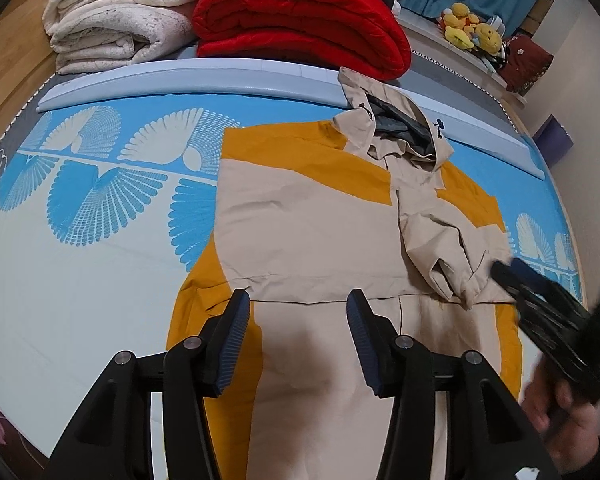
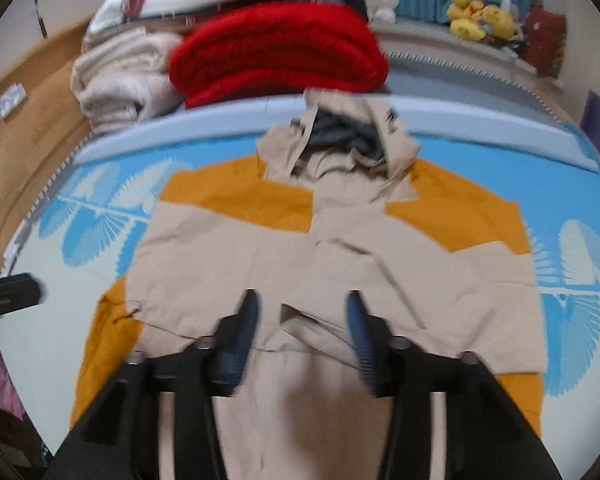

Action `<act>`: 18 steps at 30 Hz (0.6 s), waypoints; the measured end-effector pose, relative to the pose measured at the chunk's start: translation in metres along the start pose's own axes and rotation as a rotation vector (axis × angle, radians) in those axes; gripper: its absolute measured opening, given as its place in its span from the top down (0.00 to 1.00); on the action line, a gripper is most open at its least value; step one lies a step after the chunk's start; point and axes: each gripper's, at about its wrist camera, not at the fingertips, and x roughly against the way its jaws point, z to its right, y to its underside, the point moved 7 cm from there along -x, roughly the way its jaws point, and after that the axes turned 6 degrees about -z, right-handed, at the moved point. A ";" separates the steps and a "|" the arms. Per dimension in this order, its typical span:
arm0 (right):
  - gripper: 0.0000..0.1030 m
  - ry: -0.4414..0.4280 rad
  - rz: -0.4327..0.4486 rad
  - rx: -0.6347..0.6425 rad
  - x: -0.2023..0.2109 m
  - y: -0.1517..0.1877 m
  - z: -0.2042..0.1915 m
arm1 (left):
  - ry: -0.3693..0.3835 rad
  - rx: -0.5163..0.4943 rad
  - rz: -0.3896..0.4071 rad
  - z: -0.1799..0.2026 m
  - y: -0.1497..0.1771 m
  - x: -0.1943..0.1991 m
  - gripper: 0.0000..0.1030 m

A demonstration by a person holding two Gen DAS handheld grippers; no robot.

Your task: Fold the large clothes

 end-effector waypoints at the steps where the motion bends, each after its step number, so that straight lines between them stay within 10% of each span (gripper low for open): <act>1: 0.49 -0.001 0.015 -0.003 0.009 0.003 0.002 | -0.002 -0.003 -0.002 0.002 0.000 -0.002 0.55; 18: 0.48 -0.008 0.044 -0.348 -0.016 0.039 0.114 | -0.046 0.000 -0.023 0.006 -0.003 -0.024 0.55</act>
